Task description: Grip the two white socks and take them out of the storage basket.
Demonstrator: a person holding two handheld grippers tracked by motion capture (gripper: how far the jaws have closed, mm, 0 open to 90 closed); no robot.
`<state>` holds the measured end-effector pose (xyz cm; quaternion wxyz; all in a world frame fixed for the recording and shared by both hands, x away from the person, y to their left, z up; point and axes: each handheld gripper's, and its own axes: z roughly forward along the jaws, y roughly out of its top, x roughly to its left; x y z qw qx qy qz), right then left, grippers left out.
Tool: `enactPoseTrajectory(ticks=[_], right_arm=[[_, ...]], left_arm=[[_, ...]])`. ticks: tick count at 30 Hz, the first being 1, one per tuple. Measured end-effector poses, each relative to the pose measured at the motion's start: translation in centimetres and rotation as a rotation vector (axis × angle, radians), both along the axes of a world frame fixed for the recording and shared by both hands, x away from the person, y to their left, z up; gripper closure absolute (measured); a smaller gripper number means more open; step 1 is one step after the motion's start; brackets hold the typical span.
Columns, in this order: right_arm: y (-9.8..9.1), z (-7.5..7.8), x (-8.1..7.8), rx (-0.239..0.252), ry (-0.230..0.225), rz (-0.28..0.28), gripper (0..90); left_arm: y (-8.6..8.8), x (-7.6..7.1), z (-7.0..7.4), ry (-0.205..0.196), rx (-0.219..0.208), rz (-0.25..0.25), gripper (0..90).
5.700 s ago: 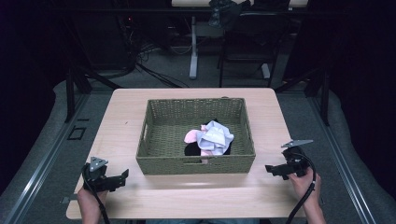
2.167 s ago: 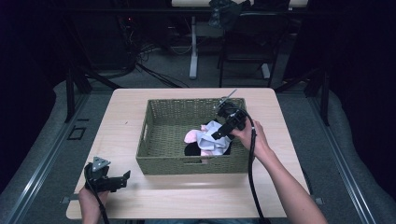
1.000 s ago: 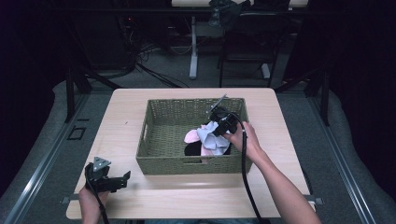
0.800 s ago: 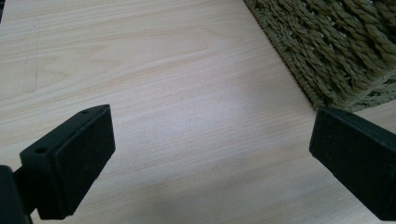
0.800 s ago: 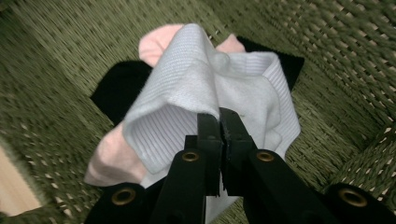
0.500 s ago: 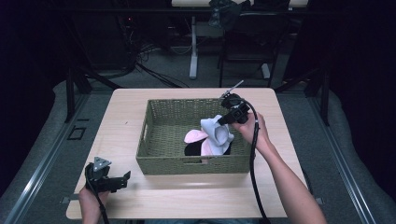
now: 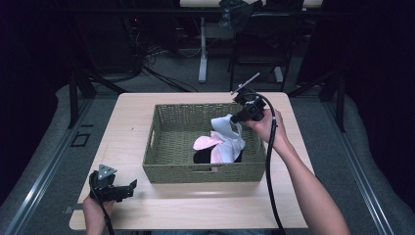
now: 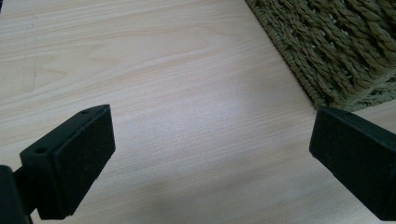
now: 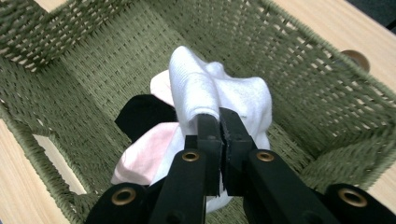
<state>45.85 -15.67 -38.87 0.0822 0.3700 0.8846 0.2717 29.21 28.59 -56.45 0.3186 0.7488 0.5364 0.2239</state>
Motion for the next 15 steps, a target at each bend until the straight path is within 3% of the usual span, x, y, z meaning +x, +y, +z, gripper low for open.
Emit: enactPoseTrajectory(ticks=[15], right_arm=[[-0.8, 2.3, 0.0, -0.015, -0.017, -0.007, 88.5]], left_arm=[[-0.1, 0.0, 0.0, 0.001, 0.001, 0.001, 0.3]])
